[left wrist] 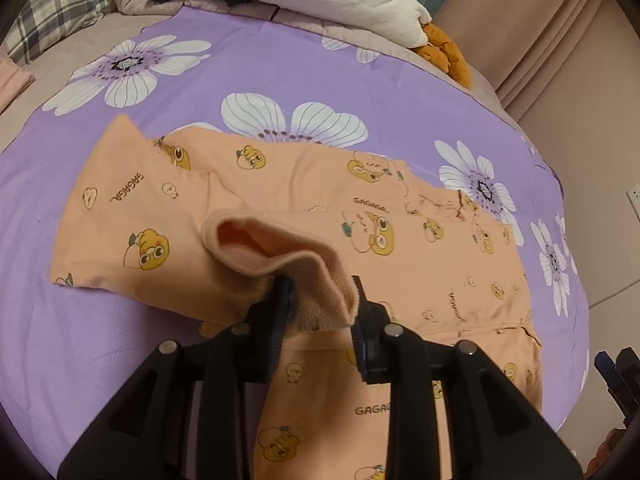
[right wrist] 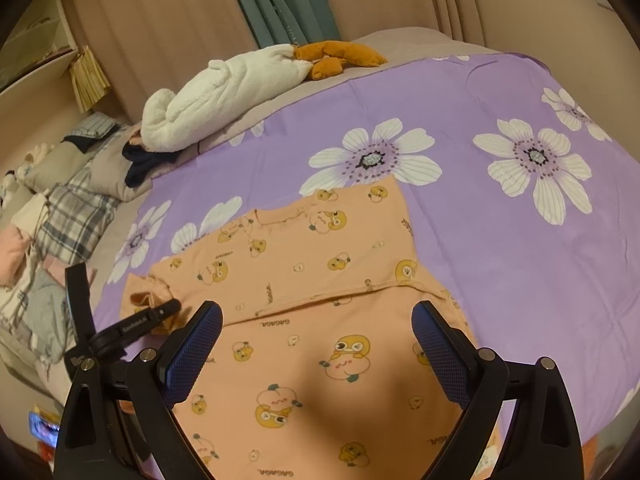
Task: Fold small clothes
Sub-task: 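Open the left tool, release the sleeve, and withdraw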
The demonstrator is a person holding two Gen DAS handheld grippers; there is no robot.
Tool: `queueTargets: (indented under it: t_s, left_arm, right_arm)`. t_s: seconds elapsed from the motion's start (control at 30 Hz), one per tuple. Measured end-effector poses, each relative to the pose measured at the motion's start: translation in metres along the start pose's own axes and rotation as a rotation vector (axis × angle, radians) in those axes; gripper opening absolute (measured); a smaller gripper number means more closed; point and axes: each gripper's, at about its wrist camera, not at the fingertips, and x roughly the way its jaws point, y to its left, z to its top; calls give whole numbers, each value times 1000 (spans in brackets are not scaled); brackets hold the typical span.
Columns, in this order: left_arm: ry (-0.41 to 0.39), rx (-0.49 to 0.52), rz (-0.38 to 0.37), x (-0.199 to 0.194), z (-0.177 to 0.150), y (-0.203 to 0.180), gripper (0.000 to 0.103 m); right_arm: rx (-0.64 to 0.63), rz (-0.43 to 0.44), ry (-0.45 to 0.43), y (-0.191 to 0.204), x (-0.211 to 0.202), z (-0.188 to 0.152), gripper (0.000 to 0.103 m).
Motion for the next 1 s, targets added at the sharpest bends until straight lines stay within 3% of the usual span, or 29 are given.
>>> queueTargets:
  t_s: [0.3,0.4,0.53,0.83,1.0]
  left_arm:
    - [0,-4,-75,-22,0,-5,50]
    - [-22,-5,-110,-37,2,-7,60]
    - [-67,-20,-126,-62,7,-5,64]
    - [-151,-88,-10,-108,14,26,67]
    - [-179,-155,48,-124,7,56,68]
  right_arm:
    - [-13,7,0,5,-3,1,95]
    - [-25,14,0,11,-3,1,95]
    - [-55,25,3,23,0,4,95]
    - [-125,106,35,59,17,15,95]
    - [-123,218,105,83,45,21,95]
